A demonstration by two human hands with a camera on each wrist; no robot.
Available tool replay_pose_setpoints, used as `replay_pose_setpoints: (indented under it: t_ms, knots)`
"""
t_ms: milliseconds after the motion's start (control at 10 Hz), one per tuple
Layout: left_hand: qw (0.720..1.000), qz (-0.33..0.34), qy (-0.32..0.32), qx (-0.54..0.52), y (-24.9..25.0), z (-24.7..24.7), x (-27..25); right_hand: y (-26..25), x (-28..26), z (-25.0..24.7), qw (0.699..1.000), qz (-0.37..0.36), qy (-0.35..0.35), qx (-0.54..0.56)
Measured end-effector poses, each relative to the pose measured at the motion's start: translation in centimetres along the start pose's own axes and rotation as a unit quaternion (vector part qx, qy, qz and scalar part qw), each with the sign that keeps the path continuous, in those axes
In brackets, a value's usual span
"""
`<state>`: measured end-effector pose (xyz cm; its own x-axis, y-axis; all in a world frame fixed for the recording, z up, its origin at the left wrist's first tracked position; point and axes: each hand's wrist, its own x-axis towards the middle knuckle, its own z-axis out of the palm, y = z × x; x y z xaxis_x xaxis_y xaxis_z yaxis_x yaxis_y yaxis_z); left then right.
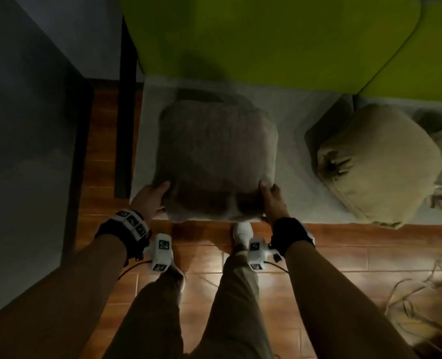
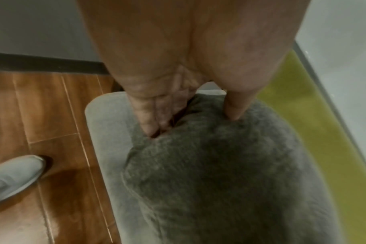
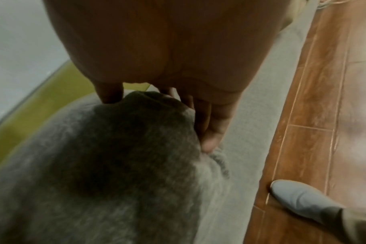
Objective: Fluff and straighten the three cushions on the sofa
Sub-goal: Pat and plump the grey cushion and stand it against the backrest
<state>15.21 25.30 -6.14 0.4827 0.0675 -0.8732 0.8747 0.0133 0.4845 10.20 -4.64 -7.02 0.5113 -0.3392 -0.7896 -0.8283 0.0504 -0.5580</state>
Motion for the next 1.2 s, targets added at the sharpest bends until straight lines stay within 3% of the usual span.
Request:
replay_pose_setpoints:
  t_ms: [100, 200, 300, 400, 500, 600, 700, 800, 900, 1000, 1200]
  knots:
    - [0.999, 0.027, 0.008, -0.040, 0.4, -0.3, -0.5, 0.2, -1.1, 1.4, 0.998, -0.031, 0.025, 0.043]
    - [0.982, 0.011, -0.022, -0.187, 0.1, -0.9, -1.0, 1.0, -2.3, 1.1, 0.973, -0.091, 0.080, 0.196]
    - [0.989, 0.006, -0.045, -0.140, -0.9, -0.6, -1.3, 2.5, -2.6, -0.2, 0.951, -0.090, 0.121, 0.271]
    - [1.000, 0.009, -0.029, 0.006, -2.4, 0.6, -0.8, 4.6, -1.8, -1.8, 0.984, -0.037, 0.095, 0.145]
    - [0.995, 0.007, 0.017, 0.098, -3.3, 0.6, -0.4, 5.9, -1.2, -3.3, 0.992, -0.051, 0.083, -0.079]
    - [0.980, 0.030, 0.022, 0.194, -3.9, 0.8, 0.6, 5.8, -0.4, -4.1, 0.969, -0.087, 0.090, -0.212]
    - [0.982, 0.024, 0.093, 0.162, -3.6, 2.3, 0.1, 5.0, 0.4, -3.9, 0.962, -0.114, 0.051, -0.243]
    - [0.985, 0.031, 0.083, 0.145, -2.3, 3.5, -0.2, 4.1, 1.3, -3.7, 0.975, -0.170, 0.048, -0.131]
    - [0.990, 0.015, 0.074, 0.119, -0.4, 4.5, -1.2, 2.7, 1.4, -3.9, 0.989, -0.119, -0.003, 0.090]
    - [0.990, 0.052, 0.073, 0.107, 0.2, 4.8, -2.0, 1.5, 1.7, -4.1, 0.997, -0.025, -0.044, 0.064]
    - [0.988, 0.126, 0.028, 0.084, -0.1, 4.5, -4.7, -0.7, 2.2, -5.8, 0.991, 0.038, -0.117, 0.050]
